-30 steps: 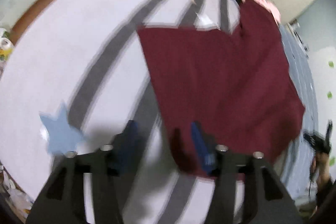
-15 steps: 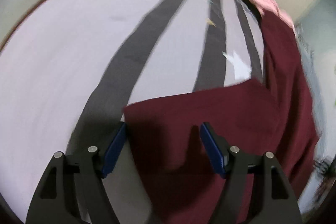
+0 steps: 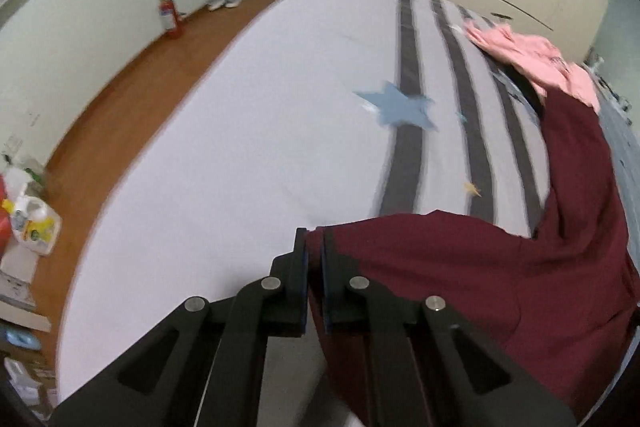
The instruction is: Fold clothes
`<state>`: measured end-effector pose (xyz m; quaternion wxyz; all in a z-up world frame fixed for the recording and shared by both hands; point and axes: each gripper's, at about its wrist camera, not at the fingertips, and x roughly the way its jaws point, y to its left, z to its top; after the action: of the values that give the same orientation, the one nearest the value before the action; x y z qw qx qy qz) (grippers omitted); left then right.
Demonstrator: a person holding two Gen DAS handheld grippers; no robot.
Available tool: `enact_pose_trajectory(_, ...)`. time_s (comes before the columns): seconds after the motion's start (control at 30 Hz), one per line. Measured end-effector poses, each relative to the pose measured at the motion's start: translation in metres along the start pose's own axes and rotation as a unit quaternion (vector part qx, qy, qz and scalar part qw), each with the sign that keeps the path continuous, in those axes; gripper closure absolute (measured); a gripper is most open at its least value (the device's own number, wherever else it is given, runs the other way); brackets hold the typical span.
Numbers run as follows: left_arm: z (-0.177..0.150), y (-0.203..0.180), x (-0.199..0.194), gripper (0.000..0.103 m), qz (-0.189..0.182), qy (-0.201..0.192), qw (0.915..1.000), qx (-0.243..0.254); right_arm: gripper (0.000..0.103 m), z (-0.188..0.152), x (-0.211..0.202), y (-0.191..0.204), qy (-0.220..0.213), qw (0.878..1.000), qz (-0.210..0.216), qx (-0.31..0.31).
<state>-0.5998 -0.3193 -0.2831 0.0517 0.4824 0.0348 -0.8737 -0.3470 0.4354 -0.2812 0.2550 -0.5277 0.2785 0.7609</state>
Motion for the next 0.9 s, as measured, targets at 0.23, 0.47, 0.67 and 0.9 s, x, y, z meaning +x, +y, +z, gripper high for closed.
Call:
enact_pose_trajectory(0.23, -0.018, 0.022, 0.038, 0.090, 0.041, 0.066, 0.9970, -0.007, 0.099, 0.036, 0.014, 0.042, -0.002, 0.999, -0.023, -0.045)
enact_pose_trajectory(0.47, -0.083, -0.003, -0.011, 0.051, 0.011, 0.034, 0.9974, -0.063, 0.062, -0.002, -0.004, 0.024, -0.005, 0.998, -0.041, -0.045)
enact_pose_trajectory(0.67, -0.170, -0.038, -0.041, 0.039, -0.079, 0.092, 0.9892, -0.084, 0.061, -0.067, -0.010, 0.036, 0.020, 0.998, -0.002, -0.058)
enact_pose_trajectory(0.9, -0.218, -0.068, -0.027, 0.038, -0.128, 0.126, 0.9763, -0.120, 0.061, -0.123, 0.008, 0.071, 0.072, 0.992, 0.087, -0.055)
